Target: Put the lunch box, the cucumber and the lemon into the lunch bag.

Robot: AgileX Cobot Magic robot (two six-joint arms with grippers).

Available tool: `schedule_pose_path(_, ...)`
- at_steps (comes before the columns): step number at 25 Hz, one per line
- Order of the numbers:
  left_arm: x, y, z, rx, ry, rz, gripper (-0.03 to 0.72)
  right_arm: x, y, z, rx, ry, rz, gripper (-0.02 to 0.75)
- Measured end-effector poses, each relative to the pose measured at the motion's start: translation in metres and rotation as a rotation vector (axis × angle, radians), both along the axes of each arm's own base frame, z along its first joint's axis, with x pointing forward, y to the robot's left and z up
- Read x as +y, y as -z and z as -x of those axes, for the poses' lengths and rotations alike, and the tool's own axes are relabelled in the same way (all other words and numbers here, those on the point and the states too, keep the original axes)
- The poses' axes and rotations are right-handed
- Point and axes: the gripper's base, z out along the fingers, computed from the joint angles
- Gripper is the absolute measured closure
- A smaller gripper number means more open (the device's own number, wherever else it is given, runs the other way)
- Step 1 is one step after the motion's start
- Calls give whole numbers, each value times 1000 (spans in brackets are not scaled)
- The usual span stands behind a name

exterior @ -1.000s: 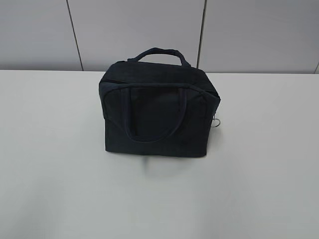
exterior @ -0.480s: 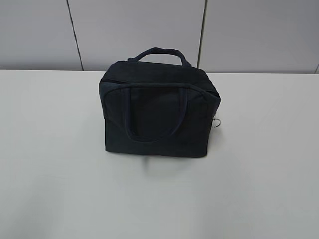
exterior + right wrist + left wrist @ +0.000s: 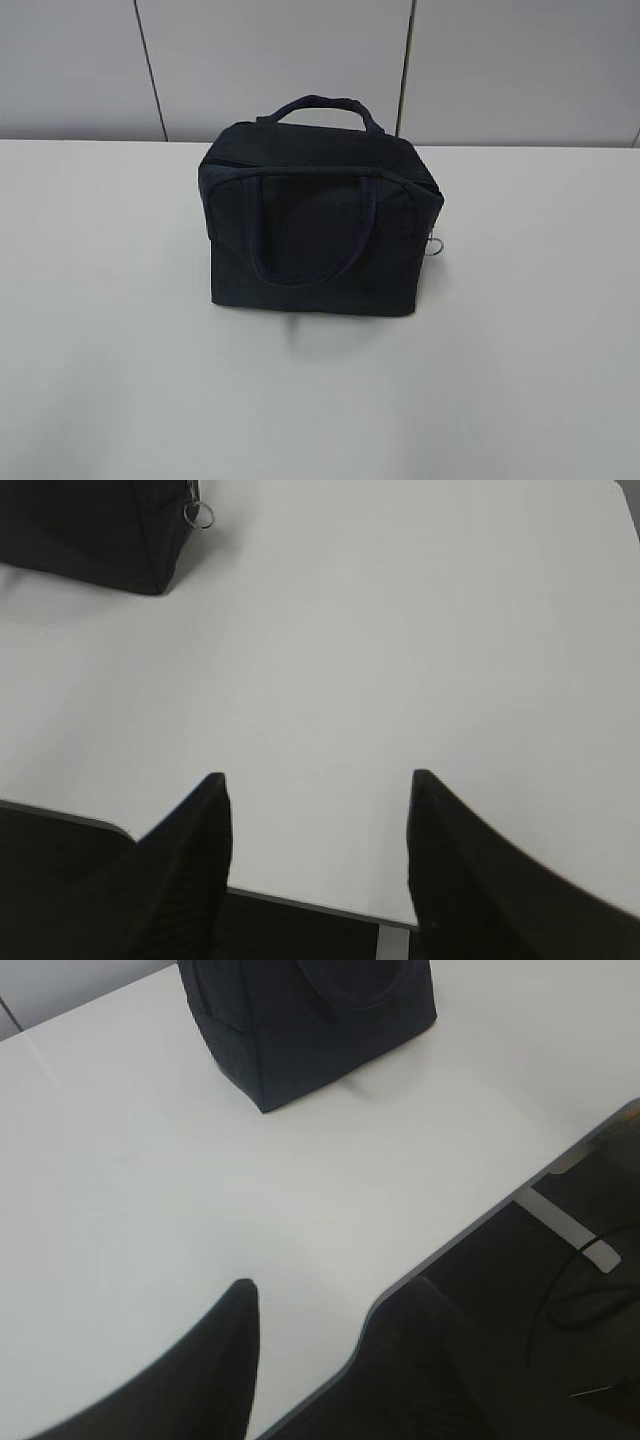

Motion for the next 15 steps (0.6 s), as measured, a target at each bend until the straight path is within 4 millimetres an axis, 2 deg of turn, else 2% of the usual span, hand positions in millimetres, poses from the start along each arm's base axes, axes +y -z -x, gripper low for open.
schedule_pose_path(9,0,0,0,0,-10,0,367,0,1,-1,0,-1,-1,316)
schedule_pose_path(15,-2,0,-2,1,-144,3,367,0,0,-1,-2,0,-1,316)
